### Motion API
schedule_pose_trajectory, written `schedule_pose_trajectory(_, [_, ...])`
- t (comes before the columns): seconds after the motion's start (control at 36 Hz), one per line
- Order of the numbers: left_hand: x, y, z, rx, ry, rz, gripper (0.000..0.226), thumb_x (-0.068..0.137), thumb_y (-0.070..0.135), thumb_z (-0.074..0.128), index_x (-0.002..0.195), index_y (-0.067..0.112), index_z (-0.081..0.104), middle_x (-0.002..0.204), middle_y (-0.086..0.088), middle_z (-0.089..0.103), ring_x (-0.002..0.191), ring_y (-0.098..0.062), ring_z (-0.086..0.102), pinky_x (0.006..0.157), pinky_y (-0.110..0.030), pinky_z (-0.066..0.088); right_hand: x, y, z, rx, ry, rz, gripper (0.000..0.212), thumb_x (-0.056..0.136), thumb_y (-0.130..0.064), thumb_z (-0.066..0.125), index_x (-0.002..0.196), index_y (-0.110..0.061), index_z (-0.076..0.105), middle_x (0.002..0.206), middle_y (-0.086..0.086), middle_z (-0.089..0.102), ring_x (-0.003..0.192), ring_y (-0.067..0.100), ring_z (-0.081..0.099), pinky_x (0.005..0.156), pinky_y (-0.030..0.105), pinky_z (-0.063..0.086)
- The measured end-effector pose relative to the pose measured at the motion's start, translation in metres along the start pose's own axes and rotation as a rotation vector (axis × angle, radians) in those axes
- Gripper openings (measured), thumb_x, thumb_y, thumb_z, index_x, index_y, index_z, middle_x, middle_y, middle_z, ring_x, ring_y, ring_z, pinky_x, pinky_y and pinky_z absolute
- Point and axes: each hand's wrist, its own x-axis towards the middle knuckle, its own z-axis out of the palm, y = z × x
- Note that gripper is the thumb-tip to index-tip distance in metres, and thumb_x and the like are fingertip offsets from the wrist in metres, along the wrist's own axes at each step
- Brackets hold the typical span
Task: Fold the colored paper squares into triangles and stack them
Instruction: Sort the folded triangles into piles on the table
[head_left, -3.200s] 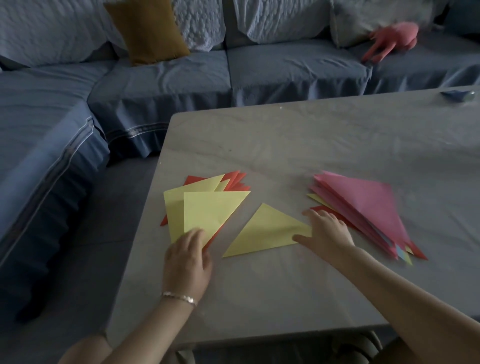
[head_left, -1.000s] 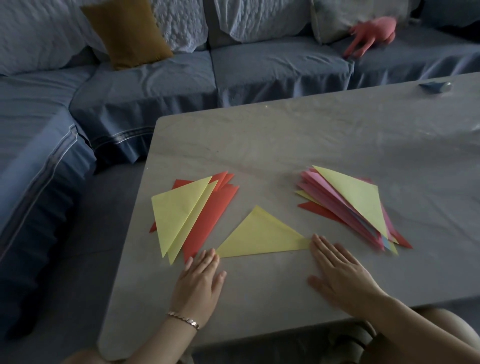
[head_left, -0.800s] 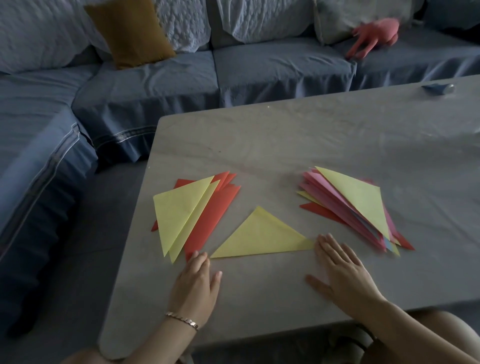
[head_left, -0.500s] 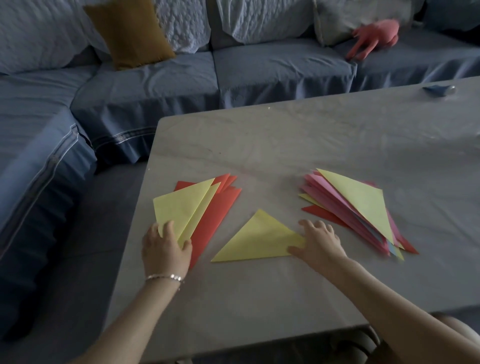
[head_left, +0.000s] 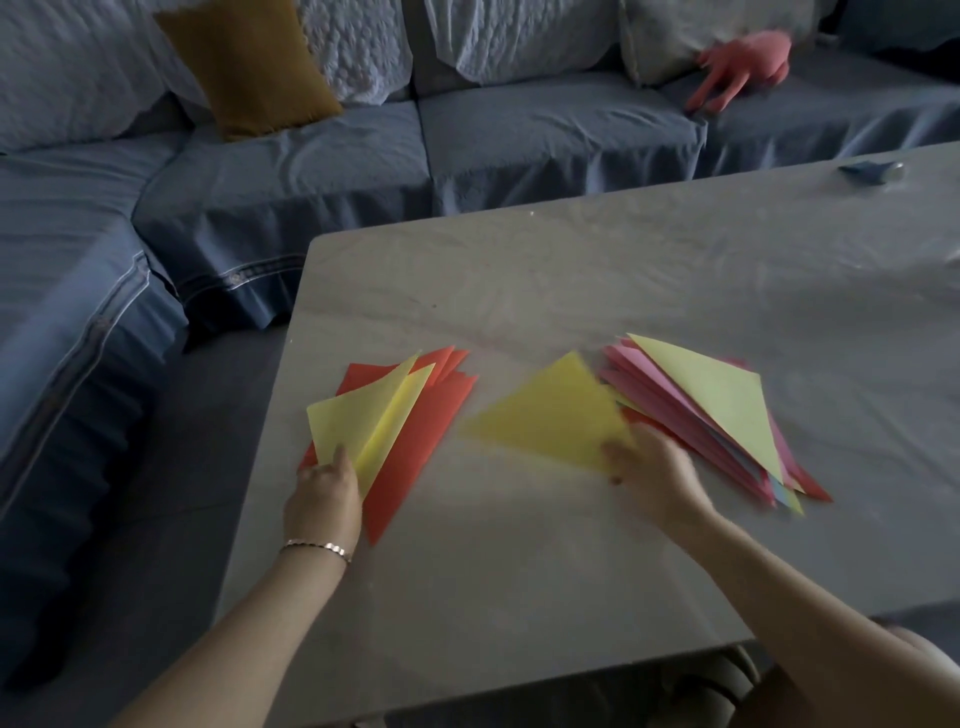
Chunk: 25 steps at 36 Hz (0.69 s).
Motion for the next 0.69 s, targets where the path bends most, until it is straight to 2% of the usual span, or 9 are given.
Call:
schedule_pose_trajectory(0.06, [0.003,0.0,-0.003,0.003,0.022,-0.016,0.047,0.089,0.005,0.046,0.135,0.005,0.034,0.102,-0.02,0.061,0.096,-0.035,0.057,0.073,-0.042,0.048,0.005,-0.002,-0.019,0.188,0.177,0.032,0.011,0.088,-0.012,0.059,0.091,-0.021,0.053,0.087,0.012,0.058,0.062,0.023,0.051,0.06,0.033,0.041])
schedule_pose_trajectory(0.11, [0.002,0.005,-0.008,-0.069,0.122,0.015,0.048,0.083,-0.001,0.053,0.13,0.002,0.044,0.093,-0.025,0.062,0.084,-0.039,0.06,0.067,-0.043,0.049,0.013,-0.002,-0.04,0.154,0.336,0.07,0.017,0.089,-0.018,0.058,0.105,-0.019,0.052,0.099,0.013,0.055,0.076,0.025,0.051,0.068,0.034,0.038])
schedule_pose_trajectory(0.19, [-0.004,0.023,-0.011,-0.127,0.388,0.306,0.049,0.057,-0.015,0.071,0.104,-0.004,0.065,0.065,-0.021,0.063,0.054,-0.033,0.061,0.044,-0.034,0.05,0.021,0.003,-0.066,-0.011,0.474,0.161,0.037,0.089,-0.022,0.056,0.123,-0.013,0.045,0.112,0.02,0.057,0.1,0.035,0.053,0.08,0.036,0.039])
schedule_pose_trajectory(0.28, [-0.01,0.045,-0.009,-0.177,0.617,0.642,0.028,0.069,-0.008,0.055,0.094,-0.002,0.067,0.07,-0.014,0.069,0.058,-0.025,0.066,0.049,-0.026,0.051,0.026,0.015,-0.074,-0.215,0.423,0.243,0.049,0.087,-0.021,0.058,0.131,-0.014,0.036,0.118,0.026,0.055,0.106,0.041,0.053,0.084,0.042,0.041])
schedule_pose_trajectory(0.42, [-0.025,0.065,0.003,-0.189,0.589,0.986,0.034,0.078,-0.003,0.041,0.102,0.005,0.063,0.088,-0.01,0.073,0.075,-0.018,0.071,0.066,-0.024,0.055,0.024,0.028,-0.068,-0.565,0.403,0.159,0.064,0.083,-0.019,0.063,0.138,-0.011,0.031,0.132,0.024,0.035,0.122,0.038,0.031,0.1,0.045,0.028])
schedule_pose_trajectory(0.5, [-0.03,0.067,0.014,-0.124,0.565,1.172,0.031,0.092,-0.003,0.029,0.105,0.011,0.053,0.087,-0.006,0.073,0.076,-0.014,0.07,0.071,-0.024,0.055,0.012,0.025,-0.052,-0.546,0.374,-0.061,0.059,0.079,-0.011,0.064,0.133,-0.01,0.041,0.136,0.02,0.032,0.124,0.038,0.027,0.103,0.047,0.023])
schedule_pose_trajectory(0.56, [-0.032,0.066,0.023,-0.107,0.52,1.233,0.042,0.095,-0.001,0.022,0.1,0.01,0.062,0.086,-0.006,0.073,0.077,-0.014,0.07,0.072,-0.025,0.055,0.0,0.022,-0.035,-0.473,0.279,-0.3,0.058,0.074,-0.001,0.058,0.129,-0.012,0.049,0.136,0.012,0.037,0.125,0.034,0.032,0.102,0.047,0.028])
schedule_pose_trajectory(0.64, [-0.029,0.062,0.03,-0.105,0.471,1.211,0.041,0.083,-0.005,0.037,0.085,0.01,0.075,0.082,-0.004,0.073,0.075,-0.013,0.07,0.07,-0.023,0.055,-0.014,0.017,-0.011,-0.516,0.034,-0.569,0.049,0.077,-0.01,0.045,0.124,-0.015,0.057,0.141,0.009,0.042,0.136,0.024,0.03,0.108,0.049,0.031])
schedule_pose_trajectory(0.69, [-0.027,0.059,0.028,-0.129,0.392,1.182,0.038,0.073,0.0,0.04,0.084,0.01,0.075,0.086,-0.003,0.073,0.078,-0.013,0.07,0.069,-0.022,0.055,-0.02,0.015,0.006,-0.633,-0.171,-0.637,0.048,0.085,-0.024,0.038,0.131,-0.016,0.051,0.15,0.007,0.029,0.139,0.019,0.009,0.113,0.043,0.01])
